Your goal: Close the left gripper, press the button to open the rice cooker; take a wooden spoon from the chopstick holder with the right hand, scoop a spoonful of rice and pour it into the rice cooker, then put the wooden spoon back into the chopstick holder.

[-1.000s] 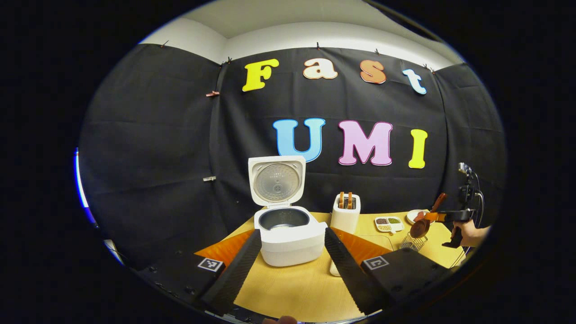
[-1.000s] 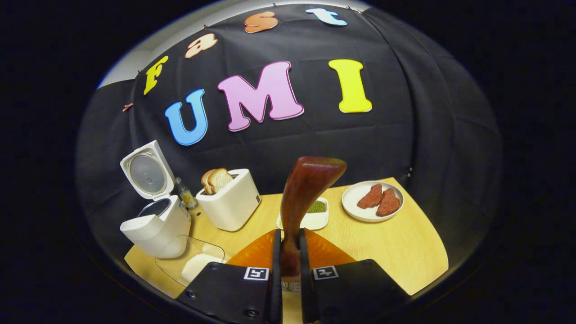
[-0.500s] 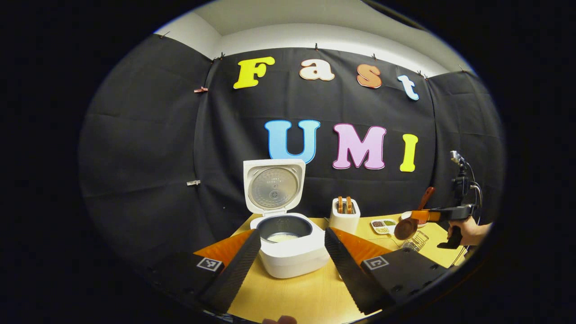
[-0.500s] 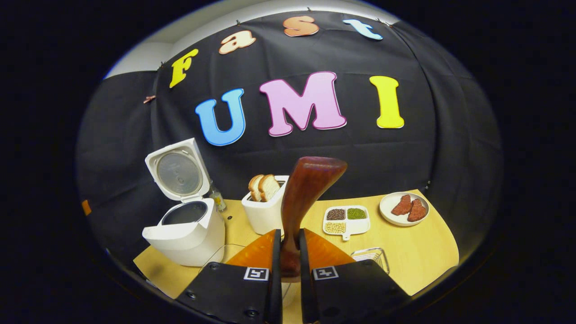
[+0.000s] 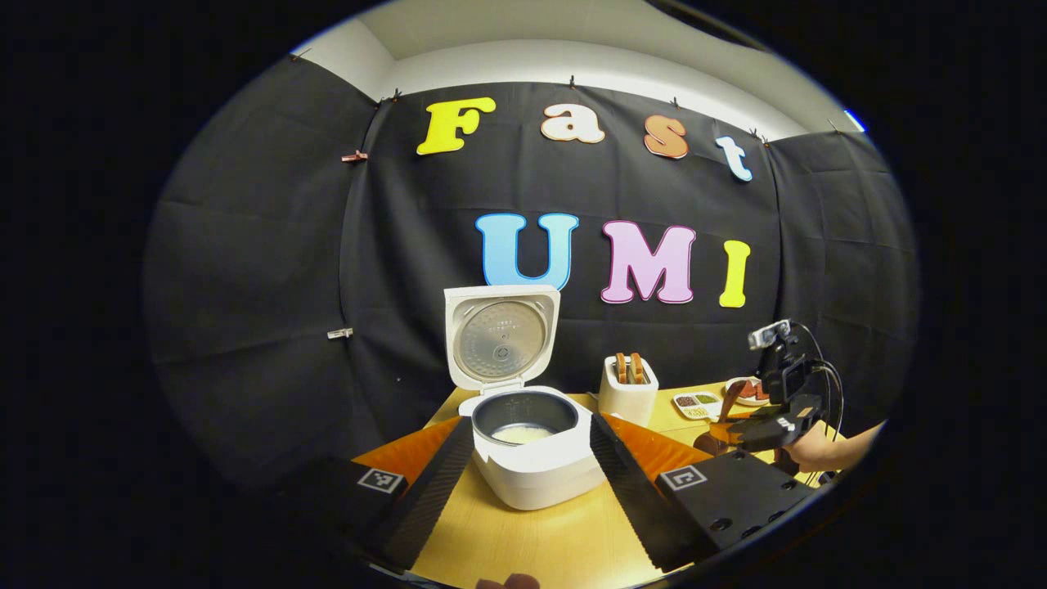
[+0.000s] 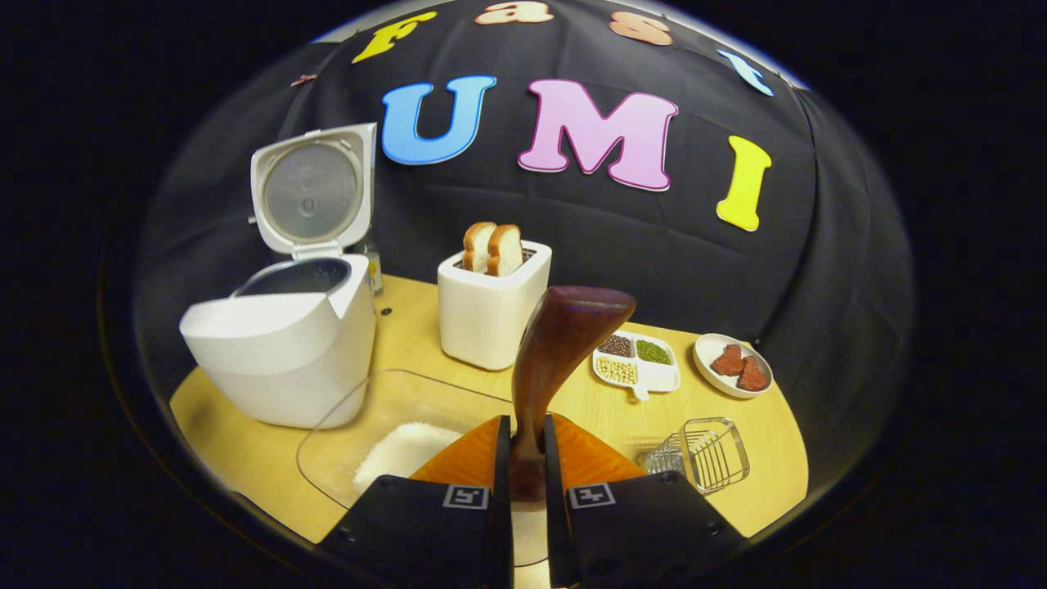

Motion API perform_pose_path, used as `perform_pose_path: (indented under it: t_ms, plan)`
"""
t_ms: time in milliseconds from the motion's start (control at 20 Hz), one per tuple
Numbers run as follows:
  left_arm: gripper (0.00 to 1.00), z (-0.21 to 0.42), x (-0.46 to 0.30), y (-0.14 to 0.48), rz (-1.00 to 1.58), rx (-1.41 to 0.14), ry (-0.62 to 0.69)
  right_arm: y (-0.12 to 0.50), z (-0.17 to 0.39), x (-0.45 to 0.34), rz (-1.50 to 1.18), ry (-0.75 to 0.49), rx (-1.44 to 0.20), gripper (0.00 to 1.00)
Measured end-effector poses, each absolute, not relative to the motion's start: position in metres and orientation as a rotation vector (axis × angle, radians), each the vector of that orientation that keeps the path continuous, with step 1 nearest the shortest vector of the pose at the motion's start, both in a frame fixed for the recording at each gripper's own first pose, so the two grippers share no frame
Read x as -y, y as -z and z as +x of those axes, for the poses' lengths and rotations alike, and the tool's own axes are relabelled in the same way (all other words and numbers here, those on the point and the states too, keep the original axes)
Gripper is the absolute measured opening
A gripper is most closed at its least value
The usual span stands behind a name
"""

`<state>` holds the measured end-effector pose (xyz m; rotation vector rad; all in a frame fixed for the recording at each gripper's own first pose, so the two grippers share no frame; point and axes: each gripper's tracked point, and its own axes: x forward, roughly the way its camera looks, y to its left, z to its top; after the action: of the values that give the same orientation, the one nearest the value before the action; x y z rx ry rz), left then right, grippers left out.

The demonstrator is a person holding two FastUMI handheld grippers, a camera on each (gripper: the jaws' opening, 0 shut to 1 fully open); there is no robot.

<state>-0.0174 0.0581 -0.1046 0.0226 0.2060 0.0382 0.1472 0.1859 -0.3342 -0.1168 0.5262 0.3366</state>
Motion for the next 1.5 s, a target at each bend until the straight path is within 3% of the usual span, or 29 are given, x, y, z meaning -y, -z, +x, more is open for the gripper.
perform_pose_path:
  t_ms: [200,450,800,1500]
  plan:
    - [0.98,-0.016,-0.073,0.108,0.016,-0.208,-0.051,0.348,0.136,-0.219,-0.069,-0.359,-0.546,0.21]
    - [0.98,-0.019,-0.083,0.112,0.013,-0.208,-0.063,0.355,0.130,-0.252,0.320,-0.345,-0.648,0.21]
    - [0.98,-0.023,-0.088,0.111,0.010,-0.199,-0.067,0.345,0.137,-0.212,0.791,-0.245,-0.662,0.21]
    - [0.98,-0.035,-0.084,0.104,-0.016,-0.189,-0.072,0.279,0.145,-0.179,1.028,-0.254,-0.593,0.21]
